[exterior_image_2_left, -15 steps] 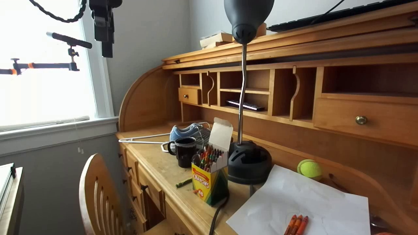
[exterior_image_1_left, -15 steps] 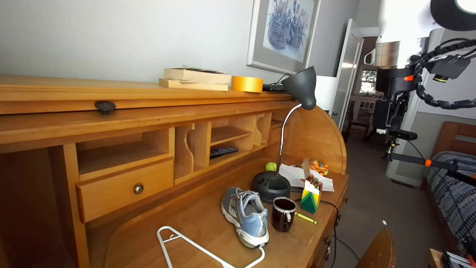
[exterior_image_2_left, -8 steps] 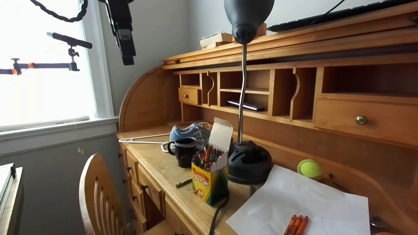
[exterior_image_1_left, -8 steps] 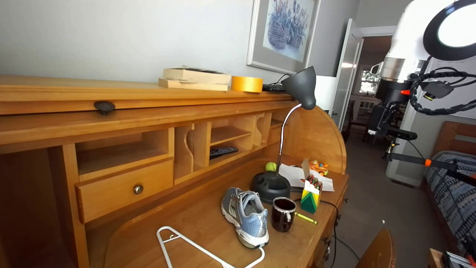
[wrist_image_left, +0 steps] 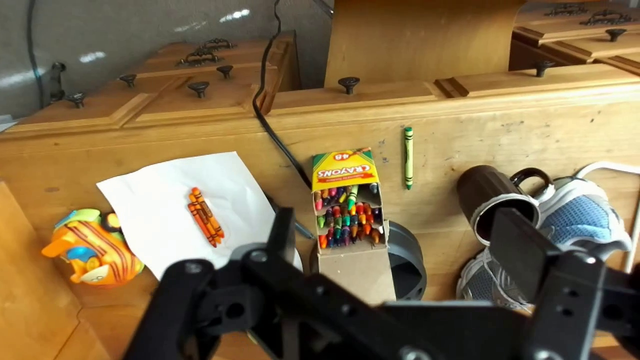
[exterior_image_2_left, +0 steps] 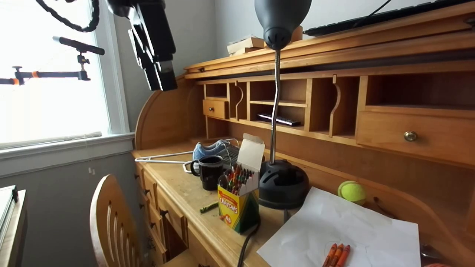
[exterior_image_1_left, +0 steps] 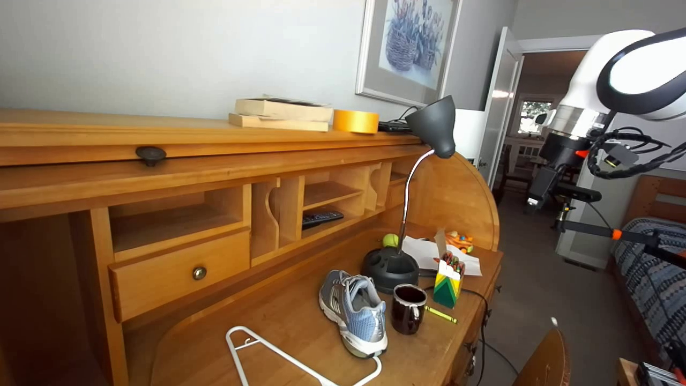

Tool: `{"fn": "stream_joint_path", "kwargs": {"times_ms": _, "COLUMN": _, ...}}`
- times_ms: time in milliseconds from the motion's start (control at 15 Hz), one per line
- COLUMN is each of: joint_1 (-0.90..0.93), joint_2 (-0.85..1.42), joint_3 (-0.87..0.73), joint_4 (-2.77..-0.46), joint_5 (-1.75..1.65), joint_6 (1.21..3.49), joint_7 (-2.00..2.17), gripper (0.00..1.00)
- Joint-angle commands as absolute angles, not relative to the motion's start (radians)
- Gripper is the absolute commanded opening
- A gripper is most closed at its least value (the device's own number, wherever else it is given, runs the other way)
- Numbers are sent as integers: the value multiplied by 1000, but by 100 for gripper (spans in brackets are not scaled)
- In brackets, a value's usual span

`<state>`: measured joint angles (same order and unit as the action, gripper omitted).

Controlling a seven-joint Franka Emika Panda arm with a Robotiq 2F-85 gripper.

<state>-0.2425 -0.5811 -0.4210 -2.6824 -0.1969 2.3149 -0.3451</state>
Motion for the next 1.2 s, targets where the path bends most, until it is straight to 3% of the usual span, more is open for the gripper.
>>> {"fn": "stream_joint_path", "kwargs": {"times_ms": 0, "joint_1": -228, "joint_2": -468, "joint_3": -446, "joint_4": -2641, "joint_5": -144, "joint_6": 2335, "joint_7": -428, "gripper": 100}}
{"fn": "stream_joint_path", "kwargs": {"times_ms": 1133, "joint_1": -230, "joint_2": 12, "joint_3": -365, "joint_4": -2453, "joint_5": 55, "joint_6": 2563, "joint_7": -575, "gripper": 100}}
